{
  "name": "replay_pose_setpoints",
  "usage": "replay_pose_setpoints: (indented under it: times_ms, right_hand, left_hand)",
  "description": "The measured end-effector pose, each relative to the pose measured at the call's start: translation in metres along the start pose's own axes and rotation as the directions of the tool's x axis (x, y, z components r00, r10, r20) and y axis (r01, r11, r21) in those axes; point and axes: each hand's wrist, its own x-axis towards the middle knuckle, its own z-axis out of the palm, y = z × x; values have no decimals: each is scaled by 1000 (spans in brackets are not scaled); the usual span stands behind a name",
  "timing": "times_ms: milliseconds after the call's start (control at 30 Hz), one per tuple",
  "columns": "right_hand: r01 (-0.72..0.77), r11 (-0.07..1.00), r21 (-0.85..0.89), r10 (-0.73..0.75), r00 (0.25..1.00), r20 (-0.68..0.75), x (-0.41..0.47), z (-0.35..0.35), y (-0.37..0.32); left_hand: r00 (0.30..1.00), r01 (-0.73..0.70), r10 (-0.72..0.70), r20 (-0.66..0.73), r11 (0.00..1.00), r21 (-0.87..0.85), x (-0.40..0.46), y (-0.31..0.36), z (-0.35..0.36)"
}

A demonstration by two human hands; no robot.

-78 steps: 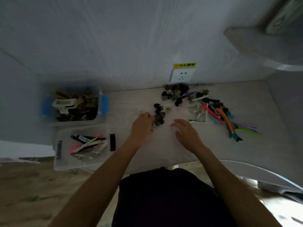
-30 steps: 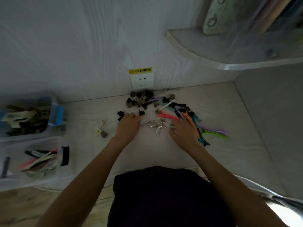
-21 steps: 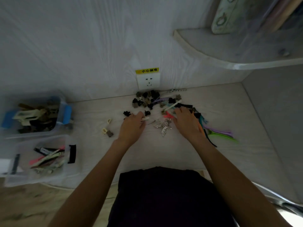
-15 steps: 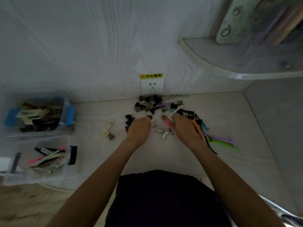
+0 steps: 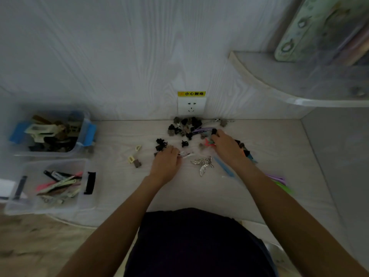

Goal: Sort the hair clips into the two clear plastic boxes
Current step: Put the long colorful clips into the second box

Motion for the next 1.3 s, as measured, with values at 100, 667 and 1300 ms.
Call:
replay_pose_setpoints:
  times_ms: [100, 667, 1300]
  right_hand:
    - [32, 997, -75, -28, 998, 57, -3, 3, -3]
    - [-16, 921, 388, 159, 927, -339, -14, -37, -64]
    - [185, 692, 698, -284, 958, 28, 12, -12, -380]
  left_hand:
    - [994, 66, -79, -70, 984, -168, -11, 1, -8]
    - [965, 156, -194, -174, 965, -212, -72, -34, -71]
    - [958, 273, -280, -54, 955, -115, -202, -222, -137]
